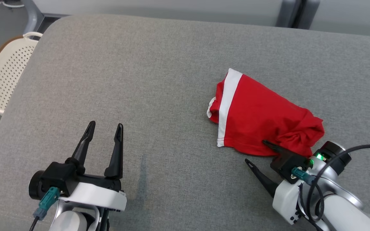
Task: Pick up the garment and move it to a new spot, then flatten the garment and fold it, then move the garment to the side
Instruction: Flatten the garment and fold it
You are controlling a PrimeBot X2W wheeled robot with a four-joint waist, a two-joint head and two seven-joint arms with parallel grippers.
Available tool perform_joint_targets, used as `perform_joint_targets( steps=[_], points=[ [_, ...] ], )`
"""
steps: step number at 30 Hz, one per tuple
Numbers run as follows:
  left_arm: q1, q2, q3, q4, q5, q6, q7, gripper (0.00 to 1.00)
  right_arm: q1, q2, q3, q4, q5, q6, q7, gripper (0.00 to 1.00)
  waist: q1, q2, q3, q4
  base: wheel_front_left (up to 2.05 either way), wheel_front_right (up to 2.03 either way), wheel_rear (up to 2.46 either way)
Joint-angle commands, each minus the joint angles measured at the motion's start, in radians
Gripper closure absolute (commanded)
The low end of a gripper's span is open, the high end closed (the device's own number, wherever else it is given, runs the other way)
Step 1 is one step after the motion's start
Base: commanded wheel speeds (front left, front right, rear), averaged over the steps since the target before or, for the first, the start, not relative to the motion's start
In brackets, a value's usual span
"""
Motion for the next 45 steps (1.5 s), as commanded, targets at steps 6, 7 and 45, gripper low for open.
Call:
perform_joint_targets(
  steps=[6, 7, 45],
  points=[
    [-0.067, -0.029, -0.004, 0.054, -0.006, -0.025, -0.033, 0.0, -0.103, -0.051, 0.072, 0.084, -0.044, 0.0, 0.059, 0.0, 0.0, -0.0001, 0.073, 0.04, 0.0, 0.0, 0.0],
    [-0.073, -0.032, -0.004, 0.06, -0.006, -0.028, -0.037, 0.0, -0.116, -0.054, 0.079, 0.098, -0.05, 0.0, 0.062, 0.0, 0.0, -0.0001, 0.077, 0.04, 0.0, 0.0, 0.0],
    [-0.029, 0.027, 0.041, 0.057, 0.021, -0.015, -0.019, 0.0, 0.124, 0.293, -0.435, -0.16, 0.058, 0.0, -0.157, 1.0, 0.0, -0.0001, -0.017, -0.171, 0.0, 0.0, 0.0]
  ],
)
